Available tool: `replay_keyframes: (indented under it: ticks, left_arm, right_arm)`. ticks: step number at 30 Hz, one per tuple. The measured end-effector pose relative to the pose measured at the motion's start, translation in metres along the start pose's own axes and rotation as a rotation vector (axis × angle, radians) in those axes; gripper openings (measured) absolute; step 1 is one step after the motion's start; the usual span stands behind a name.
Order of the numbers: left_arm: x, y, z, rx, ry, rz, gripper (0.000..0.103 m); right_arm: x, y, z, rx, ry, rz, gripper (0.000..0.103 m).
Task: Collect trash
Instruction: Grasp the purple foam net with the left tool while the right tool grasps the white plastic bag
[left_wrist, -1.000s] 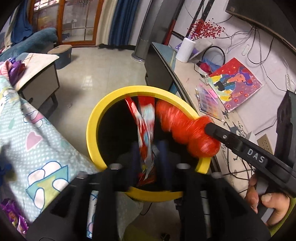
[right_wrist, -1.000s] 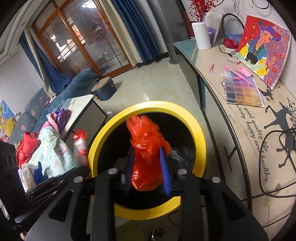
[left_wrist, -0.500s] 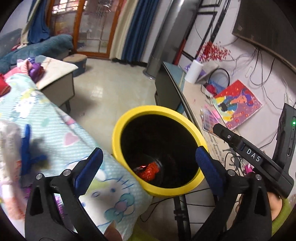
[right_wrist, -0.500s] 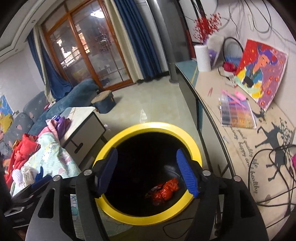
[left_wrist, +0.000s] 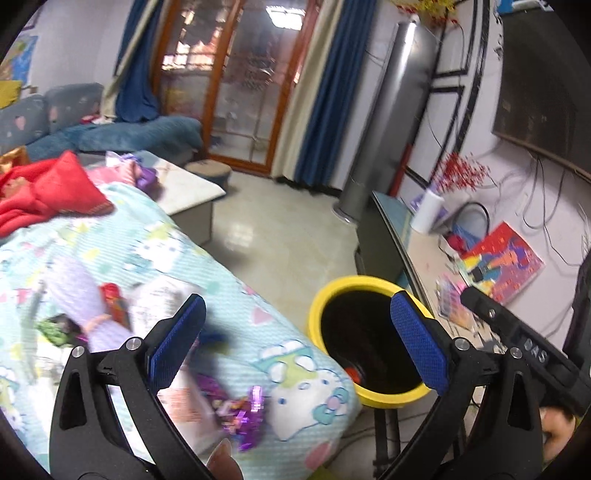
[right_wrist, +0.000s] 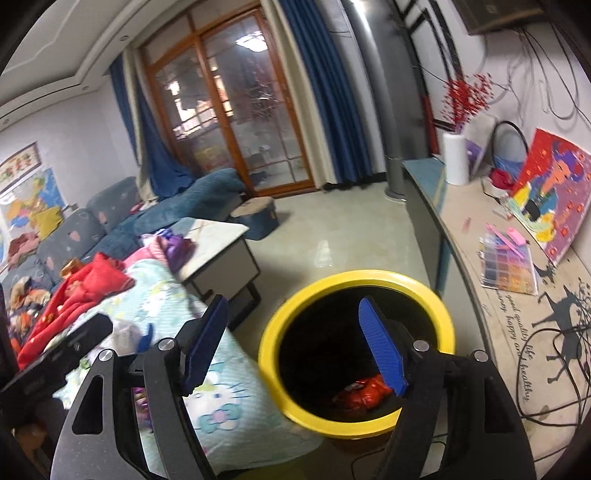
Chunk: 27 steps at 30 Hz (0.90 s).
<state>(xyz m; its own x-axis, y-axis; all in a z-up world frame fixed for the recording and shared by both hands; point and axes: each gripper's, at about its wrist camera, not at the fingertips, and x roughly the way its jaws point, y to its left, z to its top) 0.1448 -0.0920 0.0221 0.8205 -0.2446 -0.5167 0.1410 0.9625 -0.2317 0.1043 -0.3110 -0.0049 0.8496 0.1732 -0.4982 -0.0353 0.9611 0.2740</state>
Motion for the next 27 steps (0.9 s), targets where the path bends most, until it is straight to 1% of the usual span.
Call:
replay_keyframes:
  ticks: [6,12,13,16,22,27]
  left_arm:
    - [-0.02,0.022,0.001,-0.026,-0.047,0.057,0.092]
    - [-0.034,0.048,0.001,-0.068,-0.069,0.101,0.092]
    - [-0.035,0.054,0.002,-0.079,-0.07,0.112,0.092]
    - [-0.039,0.067,0.002,-0.101,-0.074,0.135,0.092]
    - [-0.045,0.101,0.002,-0.171,-0.076,0.194,0.092]
    - [-0.046,0.126,0.002,-0.218,-0.064,0.232,0.092]
  right_arm:
    - [-0.009,0.039,-0.007,-0.077,-0.007,0.074,0.071]
    - [-0.011,0.075,-0.02,-0.152,0.022,0.145,0.071]
    - [-0.012,0.081,-0.023,-0.165,0.026,0.156,0.071]
    - [-0.012,0.098,-0.03,-0.207,0.041,0.185,0.077]
    - [-0.013,0.124,-0.043,-0.275,0.062,0.233,0.077]
    - [-0.008,0.142,-0.053,-0.317,0.099,0.275,0.078]
